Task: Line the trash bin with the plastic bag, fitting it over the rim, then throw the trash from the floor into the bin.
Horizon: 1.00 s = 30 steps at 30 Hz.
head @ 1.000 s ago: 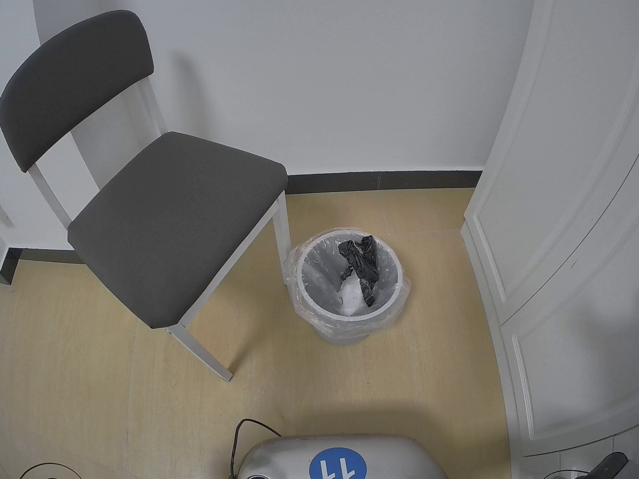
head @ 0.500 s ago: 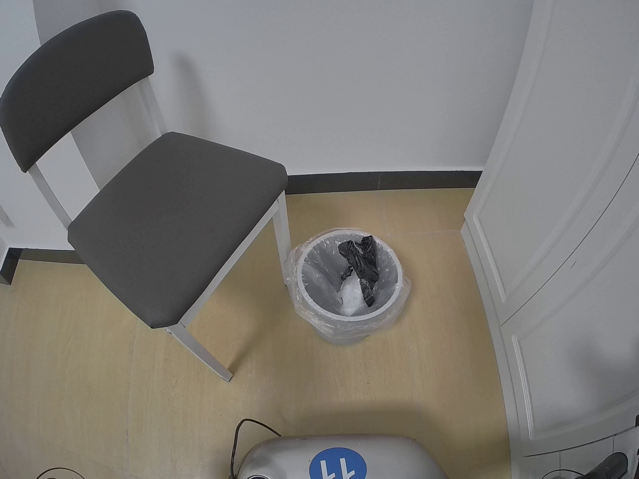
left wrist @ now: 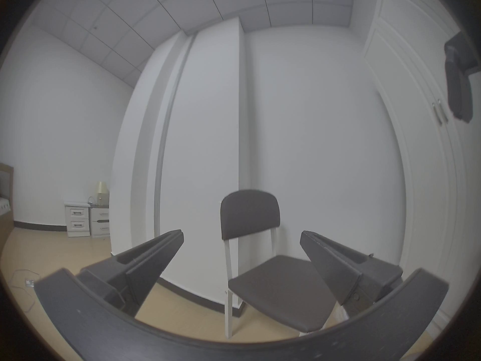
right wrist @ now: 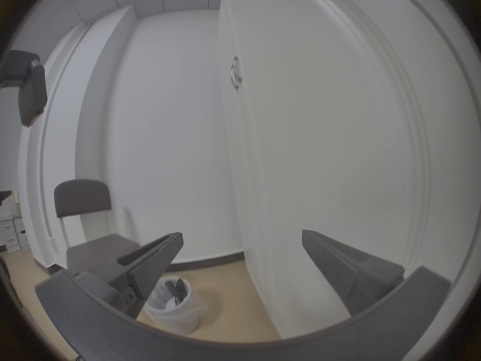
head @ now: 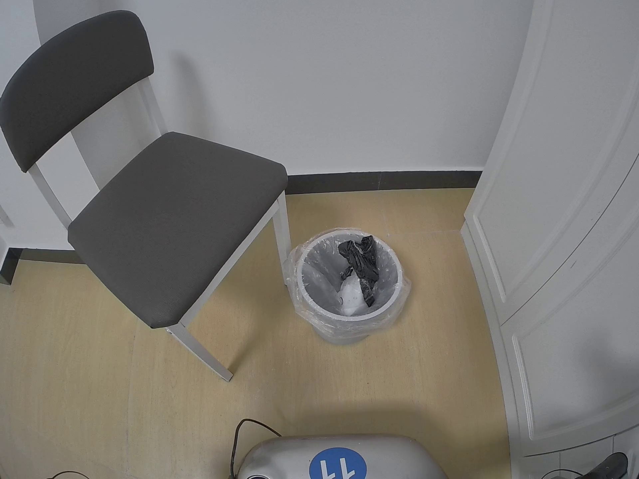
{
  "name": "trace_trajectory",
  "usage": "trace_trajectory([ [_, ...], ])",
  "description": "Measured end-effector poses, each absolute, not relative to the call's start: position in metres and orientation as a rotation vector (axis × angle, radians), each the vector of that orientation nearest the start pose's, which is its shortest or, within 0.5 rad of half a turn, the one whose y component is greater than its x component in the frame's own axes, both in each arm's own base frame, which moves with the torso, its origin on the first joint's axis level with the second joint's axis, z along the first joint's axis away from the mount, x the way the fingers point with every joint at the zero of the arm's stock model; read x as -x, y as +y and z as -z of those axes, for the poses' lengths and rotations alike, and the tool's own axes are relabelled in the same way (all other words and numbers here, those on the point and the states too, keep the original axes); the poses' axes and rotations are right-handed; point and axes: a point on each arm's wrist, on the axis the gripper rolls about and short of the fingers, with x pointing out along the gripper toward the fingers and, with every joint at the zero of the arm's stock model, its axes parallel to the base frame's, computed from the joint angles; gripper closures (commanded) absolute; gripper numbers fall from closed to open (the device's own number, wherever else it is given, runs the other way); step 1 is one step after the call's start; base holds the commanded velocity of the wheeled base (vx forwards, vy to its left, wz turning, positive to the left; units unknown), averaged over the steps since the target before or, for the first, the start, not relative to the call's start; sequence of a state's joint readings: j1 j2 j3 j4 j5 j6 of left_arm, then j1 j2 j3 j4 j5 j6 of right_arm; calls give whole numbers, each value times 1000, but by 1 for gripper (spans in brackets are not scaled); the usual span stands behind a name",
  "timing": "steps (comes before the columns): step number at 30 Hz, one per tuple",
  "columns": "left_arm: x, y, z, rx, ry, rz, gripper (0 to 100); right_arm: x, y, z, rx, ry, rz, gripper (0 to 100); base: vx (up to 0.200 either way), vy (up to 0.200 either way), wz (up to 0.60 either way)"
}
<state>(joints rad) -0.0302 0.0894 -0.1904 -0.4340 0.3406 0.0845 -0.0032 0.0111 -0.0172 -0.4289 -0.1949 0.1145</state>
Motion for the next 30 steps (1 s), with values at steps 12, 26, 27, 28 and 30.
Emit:
trace_trajectory([
  [12, 36, 4, -132, -31, -471, -184, 0, 35, -5, -125, -163, -471, 219, 0, 0, 0, 0],
  [26, 24, 4, -87, 1, -63, -159, 0, 29, -6, -110, -130, -310, 250, 0, 0, 0, 0],
  [27, 24, 4, -87, 2, -63, -154, 0, 28, -6, -109, -129, -298, 258, 0, 0, 0, 0],
  [28, 24, 3, -86, 2, -61, -141, 0, 28, -6, -108, -128, -288, 265, 0, 0, 0, 0],
  [30, 23, 2, -85, 5, -51, -91, 0, 28, -6, -106, -126, -275, 273, 0, 0, 0, 0],
])
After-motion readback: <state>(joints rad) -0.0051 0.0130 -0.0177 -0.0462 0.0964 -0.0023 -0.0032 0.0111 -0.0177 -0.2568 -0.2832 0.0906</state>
